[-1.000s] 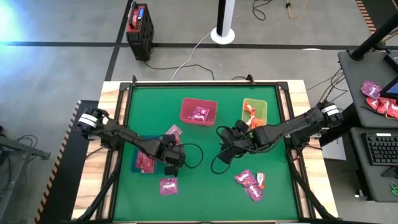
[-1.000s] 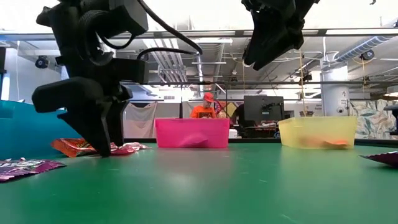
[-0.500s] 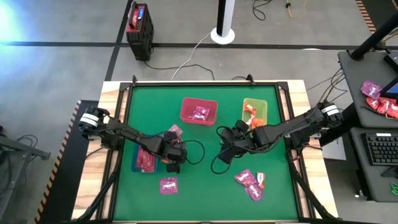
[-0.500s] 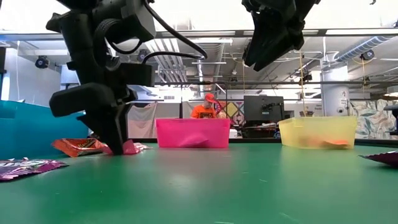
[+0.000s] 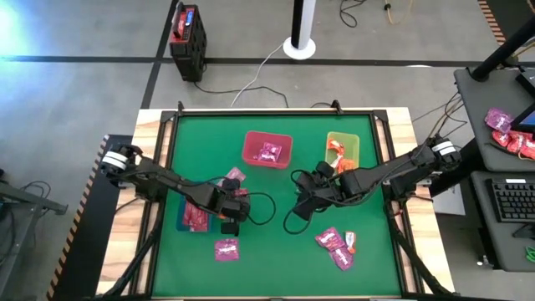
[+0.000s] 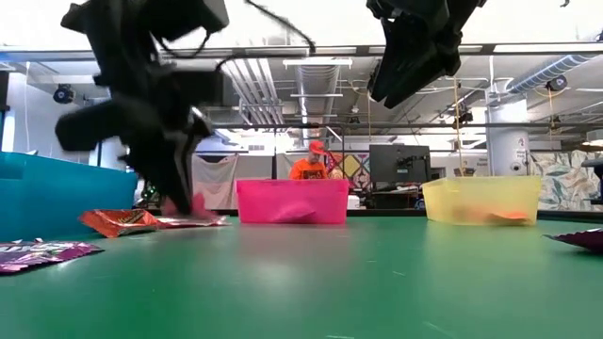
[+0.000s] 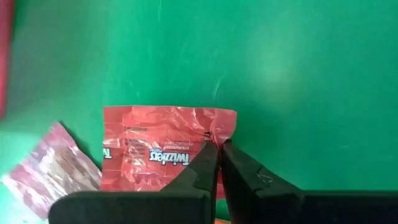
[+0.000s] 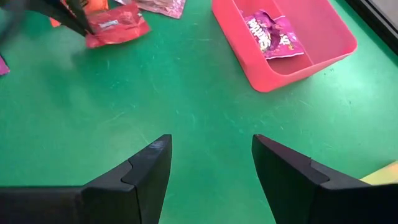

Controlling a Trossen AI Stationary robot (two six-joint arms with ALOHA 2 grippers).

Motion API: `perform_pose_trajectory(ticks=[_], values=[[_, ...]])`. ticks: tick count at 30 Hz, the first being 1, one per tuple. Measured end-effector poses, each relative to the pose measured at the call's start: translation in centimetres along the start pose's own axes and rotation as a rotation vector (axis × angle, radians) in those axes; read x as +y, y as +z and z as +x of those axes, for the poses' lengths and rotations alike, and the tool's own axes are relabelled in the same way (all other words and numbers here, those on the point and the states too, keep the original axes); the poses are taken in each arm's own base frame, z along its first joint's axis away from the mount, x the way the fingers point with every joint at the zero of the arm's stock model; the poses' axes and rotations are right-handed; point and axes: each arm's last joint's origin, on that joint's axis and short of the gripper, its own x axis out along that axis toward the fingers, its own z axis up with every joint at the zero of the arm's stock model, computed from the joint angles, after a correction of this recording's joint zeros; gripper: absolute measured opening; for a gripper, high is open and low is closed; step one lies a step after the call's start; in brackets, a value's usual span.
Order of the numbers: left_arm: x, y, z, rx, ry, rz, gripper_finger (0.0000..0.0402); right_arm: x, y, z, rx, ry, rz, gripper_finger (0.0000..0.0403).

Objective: Sort candy by brand, put in halloween buckets
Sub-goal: Put the red candy into the blue bin

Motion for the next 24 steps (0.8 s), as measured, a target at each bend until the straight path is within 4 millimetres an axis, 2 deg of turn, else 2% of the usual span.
perform_pose_trajectory(ticks=[3, 8, 16, 20, 24], values=[[-0.1, 0.3, -1.7, -0.055, -0.024, 0.012, 0.0000, 0.0, -0.1, 0.1, -0.007, 0.003, 0.003, 0.0217], [0.1, 0.1, -5.8, -0.143, -0.130, 0.009, 0.0000, 0.0, -0.3, 0.3, -0.003, 0.000, 0.001, 0.0217], [1.3, -4.5, -12.2, -0.039, -0.159, -0.188, 0.0000, 0.0, -0.5, 0.6, -0.005, 0.004, 0.003, 0.0217], [1.6, -6.7, -13.7, 0.053, -0.158, -0.229, 0.0000, 0.1, -0.6, 0.7, -0.012, 0.010, 0.008, 0.0217], [1.7, -7.5, -13.9, 0.096, -0.136, -0.250, 0.0000, 0.2, -0.6, 0.9, -0.026, 0.021, 0.010, 0.0217]])
